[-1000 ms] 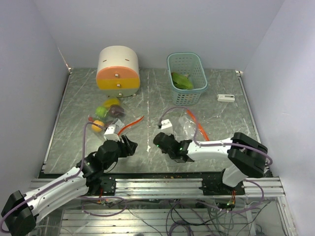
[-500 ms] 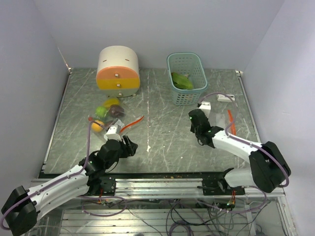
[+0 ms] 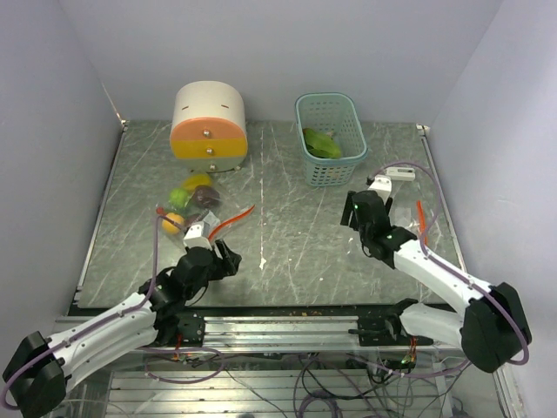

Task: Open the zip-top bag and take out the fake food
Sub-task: Move the zipper food storage bag to the center of the board.

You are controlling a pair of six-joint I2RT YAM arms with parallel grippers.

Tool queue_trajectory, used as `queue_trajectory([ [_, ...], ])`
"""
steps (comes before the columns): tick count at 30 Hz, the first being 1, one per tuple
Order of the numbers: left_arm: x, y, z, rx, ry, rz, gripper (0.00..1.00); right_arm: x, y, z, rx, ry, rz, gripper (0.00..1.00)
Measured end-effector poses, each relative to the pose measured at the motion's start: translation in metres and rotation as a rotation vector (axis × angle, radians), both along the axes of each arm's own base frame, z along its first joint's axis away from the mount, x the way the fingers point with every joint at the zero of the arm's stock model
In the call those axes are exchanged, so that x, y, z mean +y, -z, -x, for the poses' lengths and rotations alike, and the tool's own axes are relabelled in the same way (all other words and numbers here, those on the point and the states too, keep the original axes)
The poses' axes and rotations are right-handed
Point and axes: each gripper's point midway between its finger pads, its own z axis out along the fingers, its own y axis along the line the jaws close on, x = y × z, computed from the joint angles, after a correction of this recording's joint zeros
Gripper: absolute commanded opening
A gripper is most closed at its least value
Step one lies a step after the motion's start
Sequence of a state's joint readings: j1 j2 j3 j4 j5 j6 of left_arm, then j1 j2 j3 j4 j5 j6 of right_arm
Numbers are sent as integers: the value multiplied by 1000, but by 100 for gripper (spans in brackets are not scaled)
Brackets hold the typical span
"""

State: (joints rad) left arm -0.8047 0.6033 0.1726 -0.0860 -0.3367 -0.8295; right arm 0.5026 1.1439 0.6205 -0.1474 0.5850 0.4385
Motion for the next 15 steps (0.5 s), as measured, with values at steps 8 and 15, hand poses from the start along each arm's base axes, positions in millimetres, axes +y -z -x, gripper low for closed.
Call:
queue_trajectory([
  [8, 17, -3, -1, 4, -108, 22, 100, 88, -8, 20, -37, -256, -162, 72],
  [15, 38, -26, -4, -25, -245, 99, 95, 178, 27, 35, 73, -467, -174, 72],
])
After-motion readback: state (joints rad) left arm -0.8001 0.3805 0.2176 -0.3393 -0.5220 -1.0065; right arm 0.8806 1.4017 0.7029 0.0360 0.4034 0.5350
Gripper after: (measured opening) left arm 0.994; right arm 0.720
